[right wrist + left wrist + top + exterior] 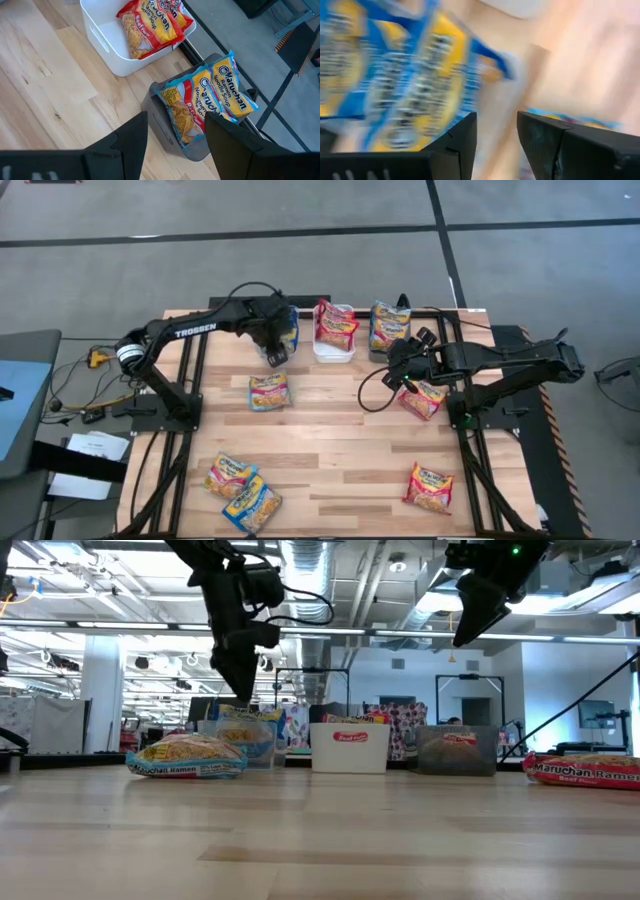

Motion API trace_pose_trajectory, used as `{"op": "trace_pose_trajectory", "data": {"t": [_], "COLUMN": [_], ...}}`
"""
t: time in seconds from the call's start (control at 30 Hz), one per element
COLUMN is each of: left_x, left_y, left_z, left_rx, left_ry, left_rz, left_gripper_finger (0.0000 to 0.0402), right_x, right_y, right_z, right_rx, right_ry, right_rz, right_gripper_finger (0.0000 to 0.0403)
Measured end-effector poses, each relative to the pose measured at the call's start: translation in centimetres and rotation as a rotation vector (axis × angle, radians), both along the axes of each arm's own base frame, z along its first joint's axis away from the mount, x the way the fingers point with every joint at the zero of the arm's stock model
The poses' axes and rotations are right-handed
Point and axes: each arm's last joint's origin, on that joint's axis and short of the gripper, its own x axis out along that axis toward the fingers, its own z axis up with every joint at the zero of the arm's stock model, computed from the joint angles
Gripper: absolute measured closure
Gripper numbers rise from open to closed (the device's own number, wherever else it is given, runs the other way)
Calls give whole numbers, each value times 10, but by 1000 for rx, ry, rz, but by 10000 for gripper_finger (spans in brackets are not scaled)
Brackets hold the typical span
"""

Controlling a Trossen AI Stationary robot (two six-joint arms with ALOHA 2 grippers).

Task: Sort Maruchan noodles
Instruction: Put the blue noodle pack into the transparent bin

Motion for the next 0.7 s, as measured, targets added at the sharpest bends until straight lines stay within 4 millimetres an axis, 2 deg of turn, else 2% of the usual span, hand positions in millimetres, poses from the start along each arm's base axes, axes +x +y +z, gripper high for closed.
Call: {"op": "trace_pose_trajectory", "data": {"t": [0.33,0.53,0.7], "left_x": [-6,-14,-17], "left_y": [2,11,17], "left_z": [-17,-35,-39], "left_rx": [-36,5,10], "left_ry": [4,6,-12], "left_rz": [8,60,102], "left_gripper_finger": [274,274,274], "right_x": [0,0,0], "right_y": [0,0,0], "right_z": [0,0,0], "right_rx": [0,0,1], "right_ry": [-1,-2,-3], "right_rz": [0,-1,-1], "right_gripper_finger": [182,182,182]}}
